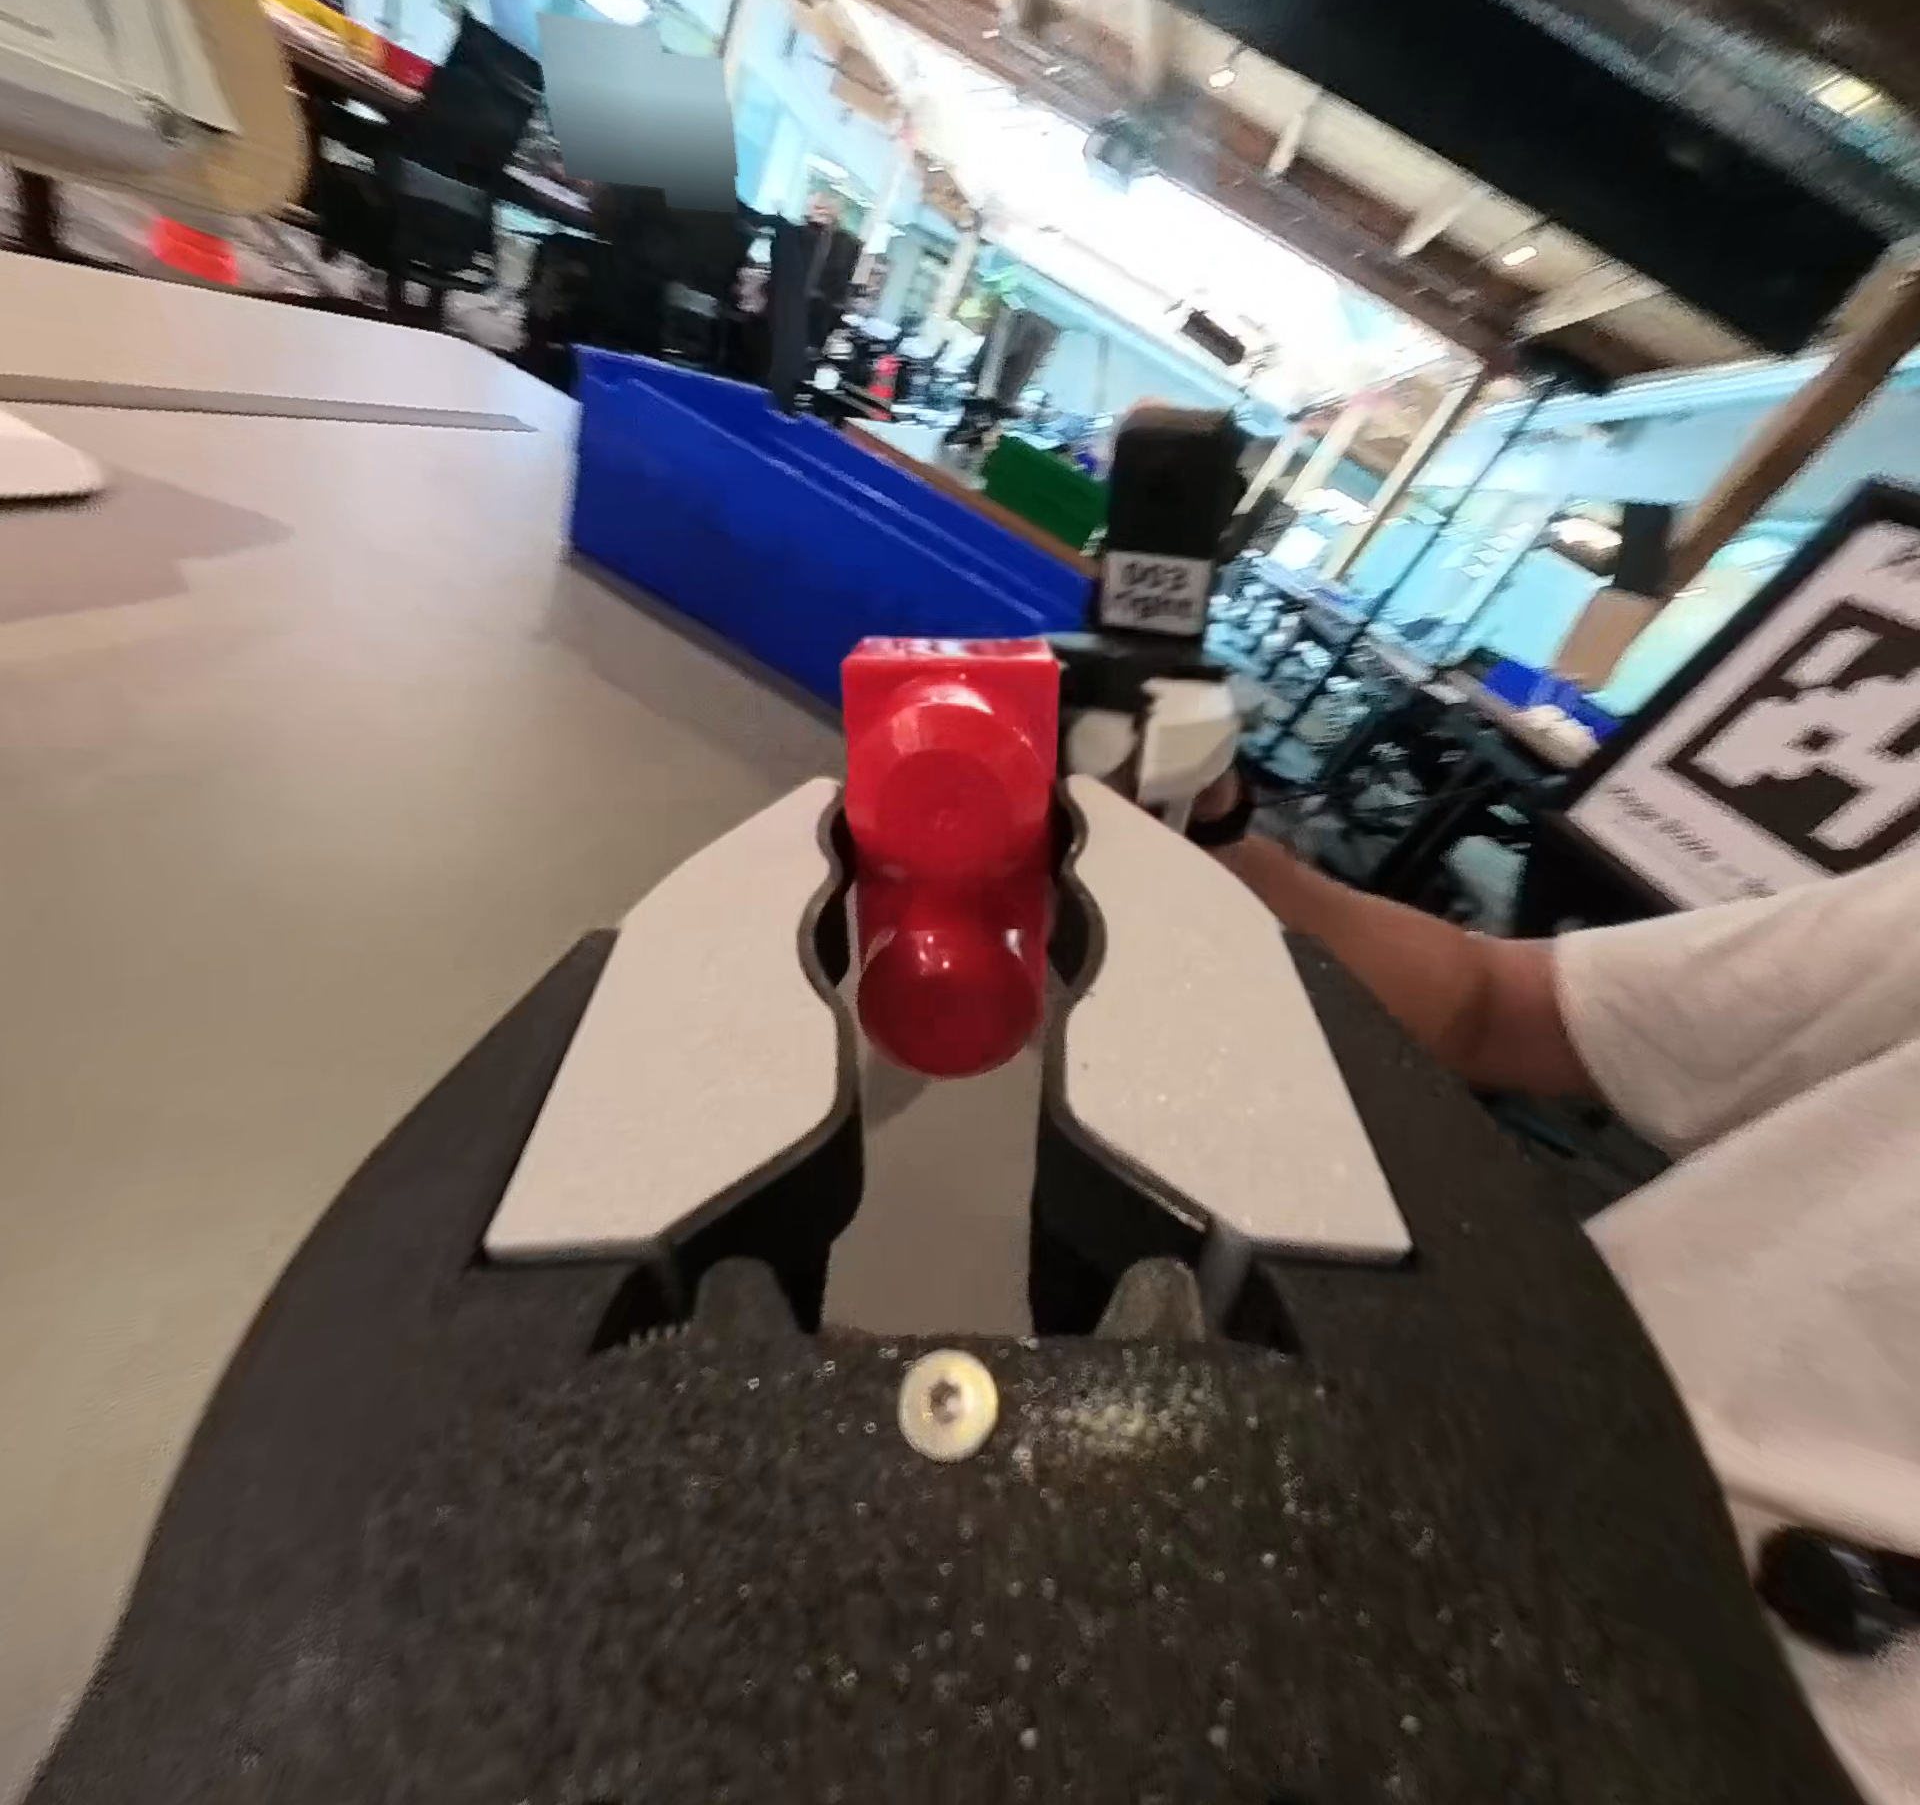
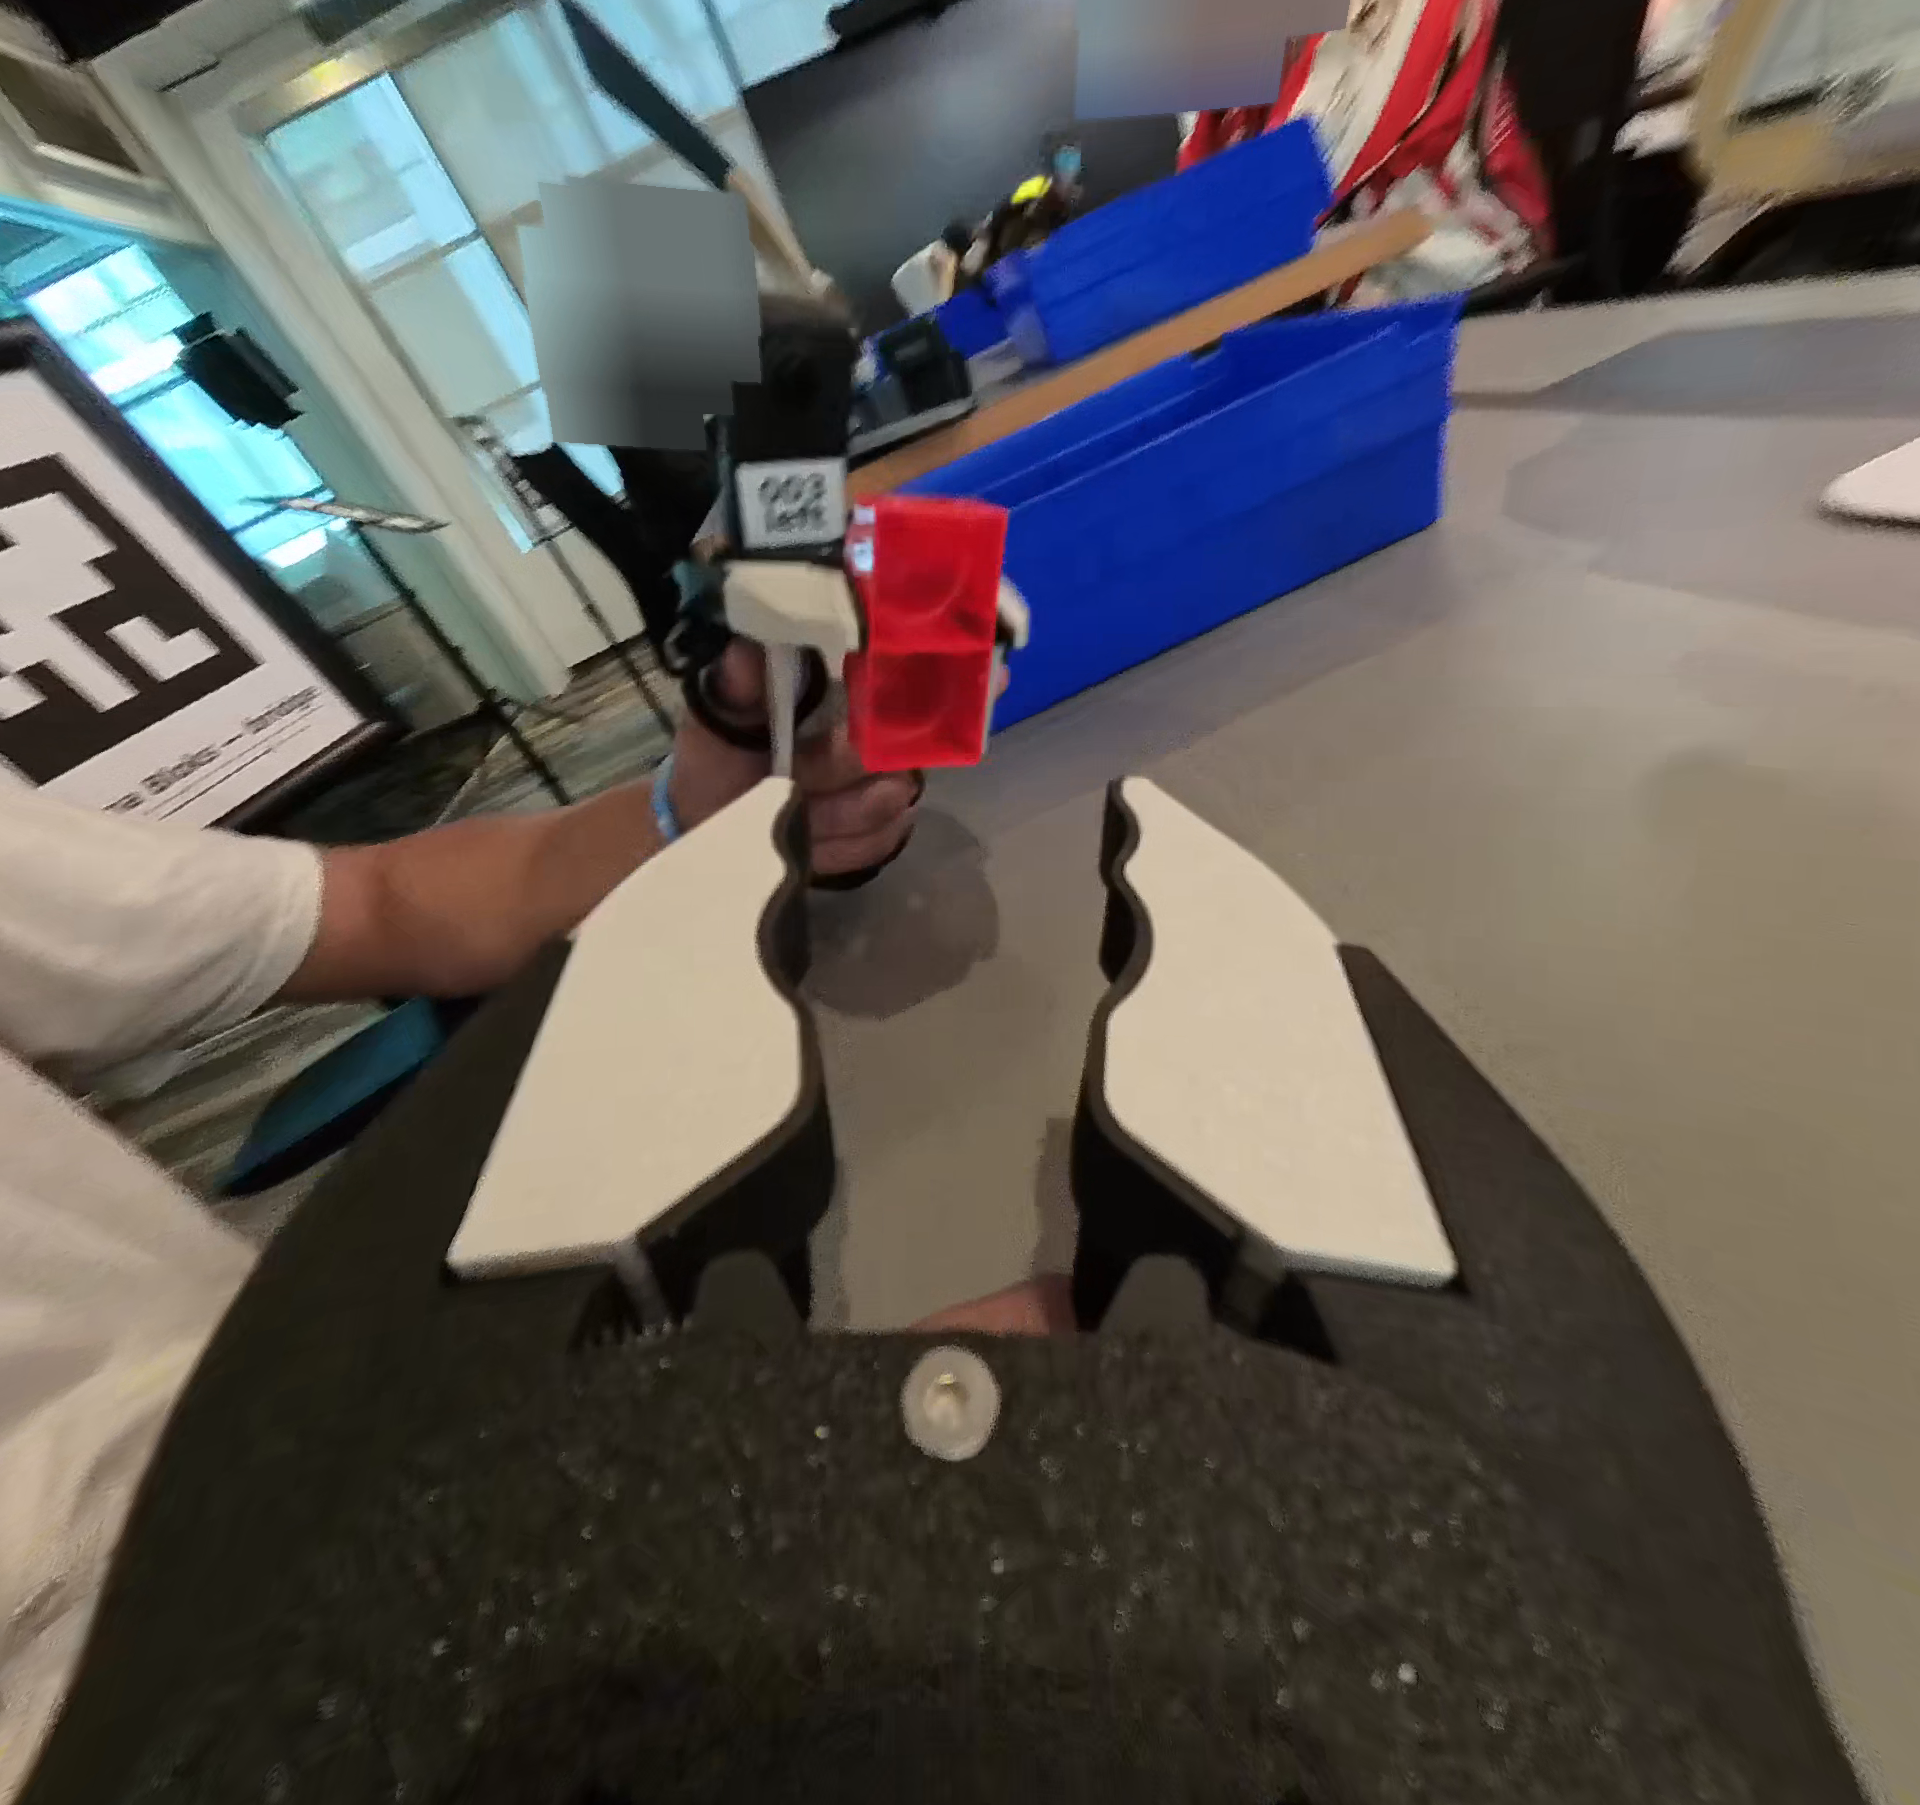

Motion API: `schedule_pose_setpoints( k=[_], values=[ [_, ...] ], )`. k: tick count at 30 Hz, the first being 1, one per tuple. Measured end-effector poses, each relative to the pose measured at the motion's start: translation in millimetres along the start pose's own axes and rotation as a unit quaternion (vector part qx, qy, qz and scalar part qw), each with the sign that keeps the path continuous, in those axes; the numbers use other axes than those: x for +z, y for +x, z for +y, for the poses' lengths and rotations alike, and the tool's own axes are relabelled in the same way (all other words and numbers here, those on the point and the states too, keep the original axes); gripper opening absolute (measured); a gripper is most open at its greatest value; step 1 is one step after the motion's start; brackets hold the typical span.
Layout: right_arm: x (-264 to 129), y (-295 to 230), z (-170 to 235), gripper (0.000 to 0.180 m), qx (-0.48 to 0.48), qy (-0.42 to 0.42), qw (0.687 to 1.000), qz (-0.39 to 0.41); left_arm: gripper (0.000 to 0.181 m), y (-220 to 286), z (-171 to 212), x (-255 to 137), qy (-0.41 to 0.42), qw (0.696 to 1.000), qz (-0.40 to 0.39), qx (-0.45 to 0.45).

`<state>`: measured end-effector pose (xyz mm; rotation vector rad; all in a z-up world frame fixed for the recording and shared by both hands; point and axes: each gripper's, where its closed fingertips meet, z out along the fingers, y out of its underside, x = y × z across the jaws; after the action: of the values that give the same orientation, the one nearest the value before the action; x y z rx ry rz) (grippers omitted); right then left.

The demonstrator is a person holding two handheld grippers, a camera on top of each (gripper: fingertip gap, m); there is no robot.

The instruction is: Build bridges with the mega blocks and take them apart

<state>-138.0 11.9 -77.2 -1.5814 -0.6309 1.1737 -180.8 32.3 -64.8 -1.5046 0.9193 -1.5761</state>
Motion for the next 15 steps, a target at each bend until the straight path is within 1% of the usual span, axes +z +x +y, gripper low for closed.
schedule_pose_setpoints(
  k=[3,7,11,13,14,15],
  values=[
    [11.7,-12.0,6.9,0.056,0.009,-0.015,0.999,-0.027,0.035,15.9,-3.2,15.2,0.010,0.998,0.059,-0.029],
    [18.4,-23.1,9.0,0.059,0.029,-0.017,0.998,-0.058,0.035,25.5,2.4,34.6,-0.002,0.997,0.080,-0.021],
    [14.8,-22.3,6.1,0.058,0.041,-0.006,0.997,-0.060,0.035,32.6,0.1,47.1,0.000,0.995,0.100,-0.025],
    [12.1,-20.5,3.4,0.052,0.039,0.002,0.998,-0.055,0.035,34.6,0.1,52.8,0.000,0.994,0.102,-0.025],
    [10.1,-22.8,2.1,0.036,0.029,0.005,0.998,-0.063,0.035,35.2,1.0,55.5,-0.002,0.994,0.103,-0.024],
    [9.2,-22.2,3.4,0.034,0.018,-0.007,0.998,-0.060,0.035,36.0,1.2,57.0,-0.001,0.994,0.105,-0.022]
  ],
)
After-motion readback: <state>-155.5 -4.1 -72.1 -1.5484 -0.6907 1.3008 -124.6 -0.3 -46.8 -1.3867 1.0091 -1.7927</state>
